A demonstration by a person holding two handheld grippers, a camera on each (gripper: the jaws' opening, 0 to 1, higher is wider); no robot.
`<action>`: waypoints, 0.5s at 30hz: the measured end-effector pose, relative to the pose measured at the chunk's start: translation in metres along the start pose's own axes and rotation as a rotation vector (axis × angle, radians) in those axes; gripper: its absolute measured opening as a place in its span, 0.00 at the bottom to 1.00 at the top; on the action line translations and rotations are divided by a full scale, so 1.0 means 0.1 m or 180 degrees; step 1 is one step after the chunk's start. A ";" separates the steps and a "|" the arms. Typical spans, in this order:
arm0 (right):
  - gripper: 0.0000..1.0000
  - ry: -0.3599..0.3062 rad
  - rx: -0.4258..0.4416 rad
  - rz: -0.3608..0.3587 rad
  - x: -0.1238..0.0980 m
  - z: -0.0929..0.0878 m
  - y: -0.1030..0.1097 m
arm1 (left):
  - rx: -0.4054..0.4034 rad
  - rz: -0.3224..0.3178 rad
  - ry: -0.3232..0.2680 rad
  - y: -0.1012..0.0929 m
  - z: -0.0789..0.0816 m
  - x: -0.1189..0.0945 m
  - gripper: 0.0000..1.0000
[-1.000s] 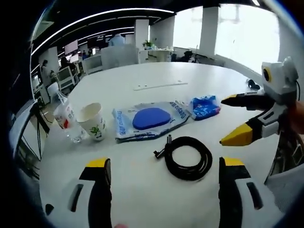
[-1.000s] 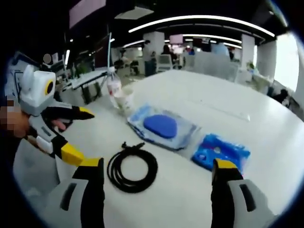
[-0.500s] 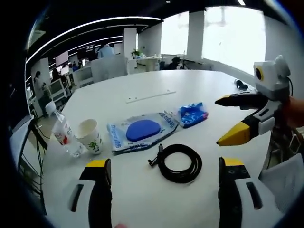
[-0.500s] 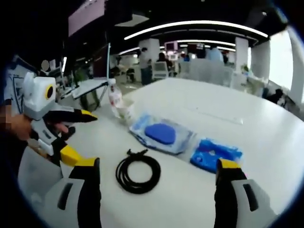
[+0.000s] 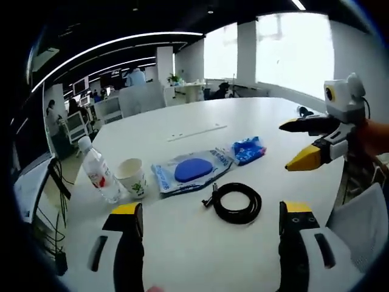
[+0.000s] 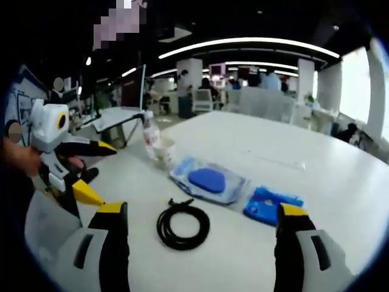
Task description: Arrange the tabletop items into an orderly group along one side of the table until the central work area is clear of visible clutter.
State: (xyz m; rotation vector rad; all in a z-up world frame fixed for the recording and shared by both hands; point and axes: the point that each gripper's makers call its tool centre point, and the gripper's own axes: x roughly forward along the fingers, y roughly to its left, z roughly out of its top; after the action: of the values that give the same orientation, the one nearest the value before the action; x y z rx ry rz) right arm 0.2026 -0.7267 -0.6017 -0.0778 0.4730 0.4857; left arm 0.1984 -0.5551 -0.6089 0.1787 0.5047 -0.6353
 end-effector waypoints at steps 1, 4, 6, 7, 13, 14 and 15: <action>1.00 -0.0009 -0.0011 -0.0005 -0.02 -0.02 0.01 | 0.0004 0.0010 -0.0012 0.02 -0.01 -0.02 0.92; 1.00 0.0008 -0.0027 -0.0019 -0.07 -0.11 0.03 | -0.0028 0.0053 -0.0058 0.08 -0.04 -0.10 0.92; 1.00 0.0028 -0.0005 -0.0024 -0.11 -0.17 0.06 | -0.0067 0.0085 -0.0083 0.10 -0.07 -0.15 0.92; 1.00 0.0027 -0.0002 -0.0027 -0.13 -0.19 0.08 | -0.0082 0.0093 -0.0098 0.11 -0.08 -0.17 0.92; 1.00 -0.0018 -0.0044 -0.0029 -0.23 -0.21 0.17 | 0.0020 0.0118 -0.0167 0.09 -0.15 -0.31 0.89; 1.00 -0.0041 -0.0041 -0.0030 -0.25 -0.21 0.18 | 0.0025 0.0125 -0.0175 0.09 -0.17 -0.33 0.89; 1.00 -0.0058 -0.0050 -0.0042 -0.28 -0.21 0.19 | 0.0026 0.0143 -0.0178 0.11 -0.19 -0.34 0.90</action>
State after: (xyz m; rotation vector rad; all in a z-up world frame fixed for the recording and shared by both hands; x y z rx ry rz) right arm 0.1630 -0.7263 -0.6071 -0.0916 0.4505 0.4770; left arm 0.1738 -0.5230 -0.6080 0.1790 0.4433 -0.5969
